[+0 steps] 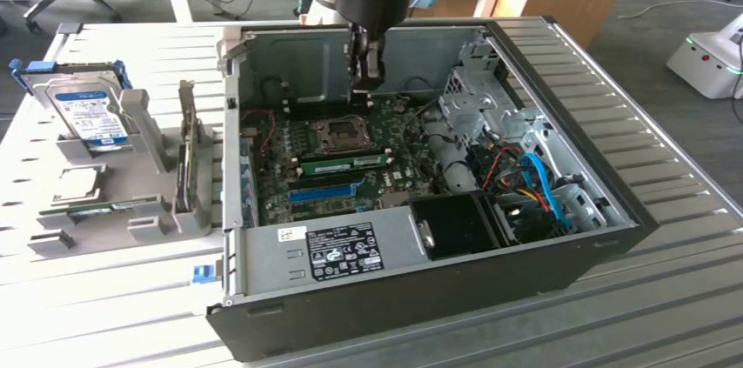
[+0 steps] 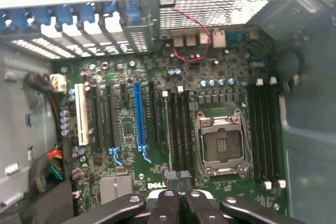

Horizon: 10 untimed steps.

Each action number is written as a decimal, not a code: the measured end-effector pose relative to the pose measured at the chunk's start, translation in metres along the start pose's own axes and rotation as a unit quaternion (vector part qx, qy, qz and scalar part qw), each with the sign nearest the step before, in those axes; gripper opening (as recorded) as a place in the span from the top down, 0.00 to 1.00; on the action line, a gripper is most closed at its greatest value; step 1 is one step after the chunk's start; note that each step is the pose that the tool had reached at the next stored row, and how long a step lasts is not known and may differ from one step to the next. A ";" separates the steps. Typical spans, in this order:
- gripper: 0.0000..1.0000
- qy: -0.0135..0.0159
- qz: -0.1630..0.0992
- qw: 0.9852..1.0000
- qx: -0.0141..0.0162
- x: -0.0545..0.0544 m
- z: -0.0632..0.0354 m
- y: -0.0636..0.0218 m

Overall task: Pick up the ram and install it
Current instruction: 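Press down the ram until it locks into place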

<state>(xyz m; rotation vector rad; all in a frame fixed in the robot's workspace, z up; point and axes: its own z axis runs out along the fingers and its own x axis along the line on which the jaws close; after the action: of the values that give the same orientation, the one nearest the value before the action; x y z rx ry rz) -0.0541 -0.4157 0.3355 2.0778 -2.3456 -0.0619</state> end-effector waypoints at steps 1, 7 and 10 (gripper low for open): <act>0.89 0.000 0.009 1.000 0.000 0.000 0.0001 0.0000; 0.89 -0.002 0.064 0.998 0.001 0.000 0.0005 0.0000; 0.89 -0.003 0.091 0.996 0.002 0.000 0.0006 0.0000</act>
<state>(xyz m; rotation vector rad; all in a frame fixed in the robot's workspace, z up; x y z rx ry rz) -0.0541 -0.4157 0.3349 1.8588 -2.5271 -0.0627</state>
